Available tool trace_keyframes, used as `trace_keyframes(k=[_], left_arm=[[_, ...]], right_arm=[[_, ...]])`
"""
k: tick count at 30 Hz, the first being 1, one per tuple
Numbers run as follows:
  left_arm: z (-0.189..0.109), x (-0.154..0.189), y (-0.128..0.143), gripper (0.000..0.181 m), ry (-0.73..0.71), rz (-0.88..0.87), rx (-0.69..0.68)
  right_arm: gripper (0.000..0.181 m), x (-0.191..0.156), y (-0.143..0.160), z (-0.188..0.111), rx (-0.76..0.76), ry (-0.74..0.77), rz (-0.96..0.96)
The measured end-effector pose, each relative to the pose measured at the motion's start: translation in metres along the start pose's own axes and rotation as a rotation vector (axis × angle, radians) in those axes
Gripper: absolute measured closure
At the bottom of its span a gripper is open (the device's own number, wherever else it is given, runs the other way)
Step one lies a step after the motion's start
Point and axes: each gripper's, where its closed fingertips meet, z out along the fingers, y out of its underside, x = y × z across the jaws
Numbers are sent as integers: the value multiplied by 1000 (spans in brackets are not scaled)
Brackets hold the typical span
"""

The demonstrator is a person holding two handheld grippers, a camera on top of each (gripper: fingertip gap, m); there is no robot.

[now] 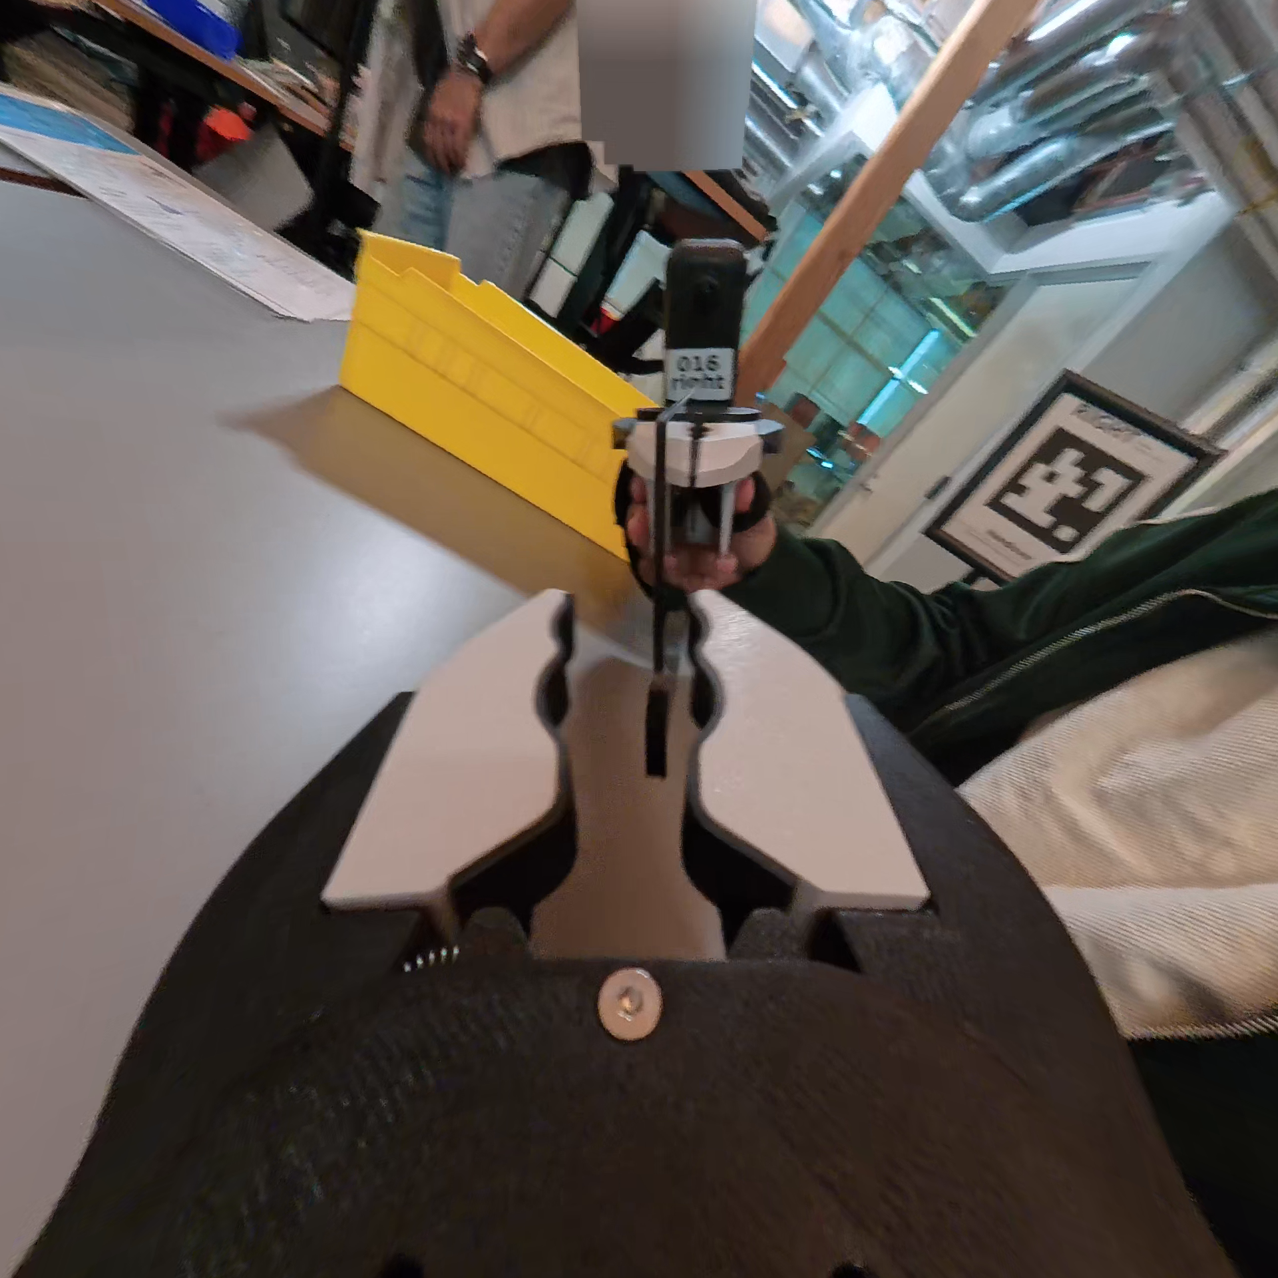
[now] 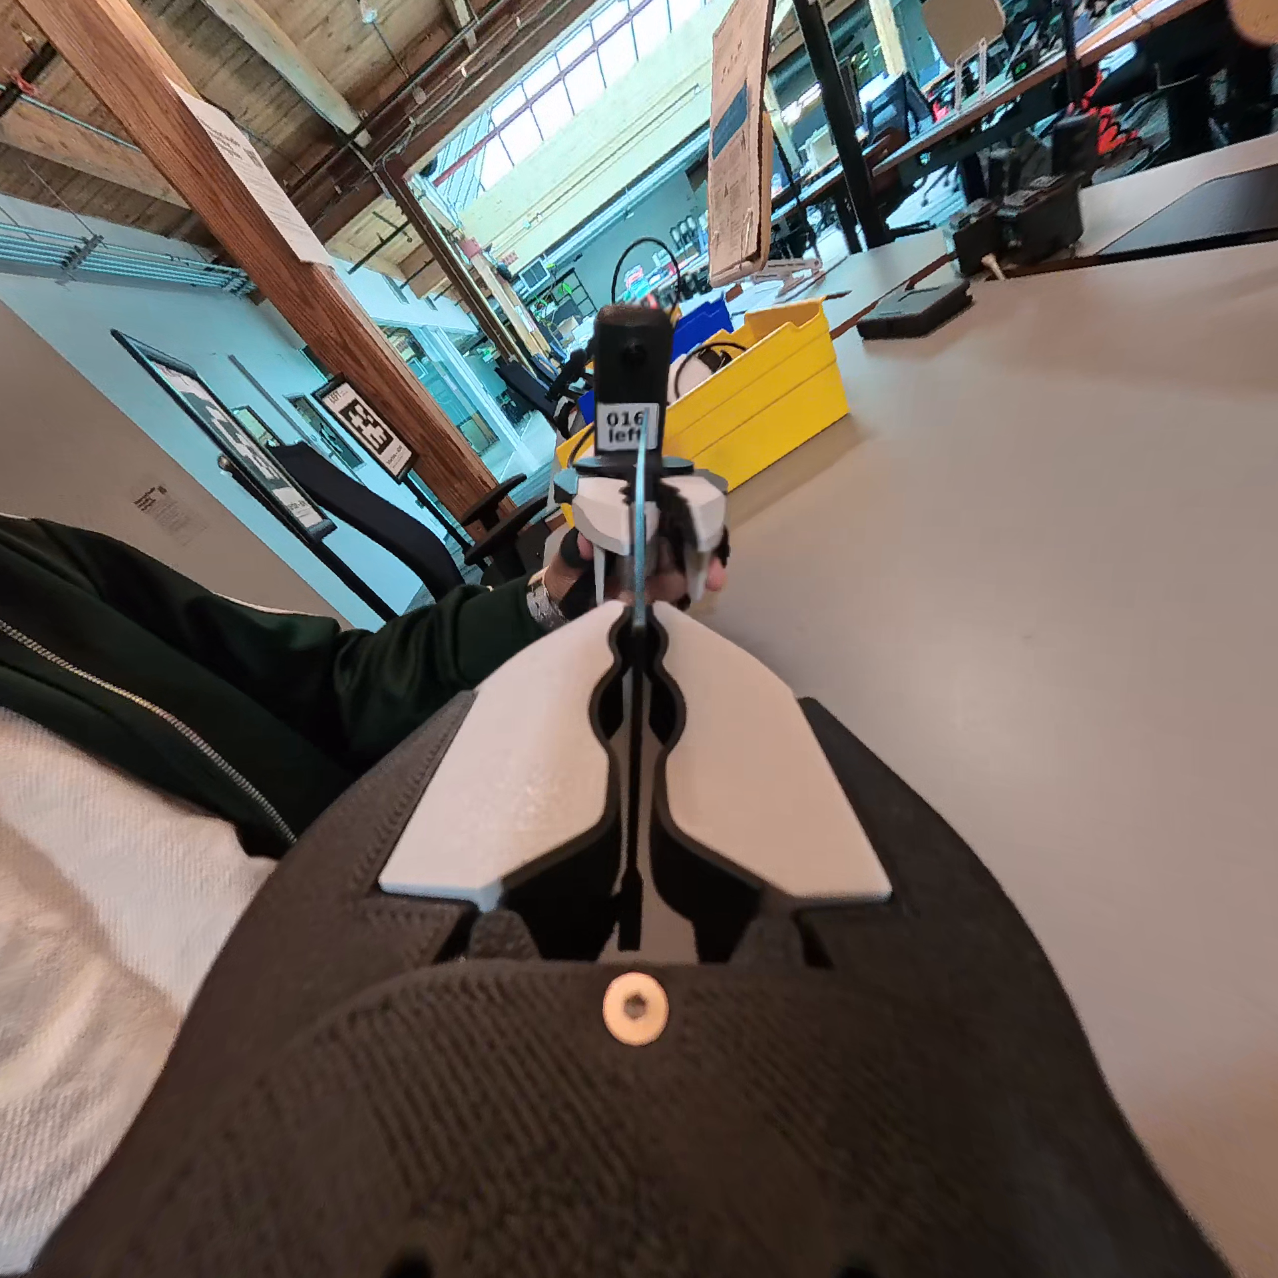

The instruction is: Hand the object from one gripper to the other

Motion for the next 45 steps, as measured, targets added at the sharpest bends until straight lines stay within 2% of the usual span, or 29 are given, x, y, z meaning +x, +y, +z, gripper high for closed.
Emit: trace_keyframes(k=[1, 3, 6, 8, 12, 17, 20, 25, 29, 40, 45], left_arm=[[-1, -7, -3, 133, -56, 21, 21], [-9, -29, -7, 114, -244, 94, 31], [-16, -43, -12, 85, -468, 309, -5], [-15, -49, -8, 68, -584, 470, -94], [-6, -61, 8, 45, -799, 840, -348], [12, -57, 26, 52, -850, 1169, -557], [16, -58, 37, 56, -863, 1265, -663], [19, -59, 44, 65, -845, 1223, -689], [16, -60, 48, 83, -829, 1213, -709], [15, -56, 40, 83, -853, 1243, -682], [14, -58, 42, 83, -854, 1252, -686]], right_arm=[[179, 1, -3, -2, 15, 7, 6], [179, 10, -5, -8, 22, 48, 23], [179, 25, -2, -15, 11, 129, 61], [179, 33, -2, -19, 14, 165, 92], [179, 41, 8, -19, -49, 211, 108], [179, 36, 22, -8, -128, 195, 104], [179, 31, 29, -2, -179, 194, 71], [179, 21, 37, 7, -241, 176, 15], [179, 18, 41, 11, -271, 183, -30], [179, 16, 33, 11, -224, 186, -40], [179, 16, 35, 13, -257, 225, -76]])
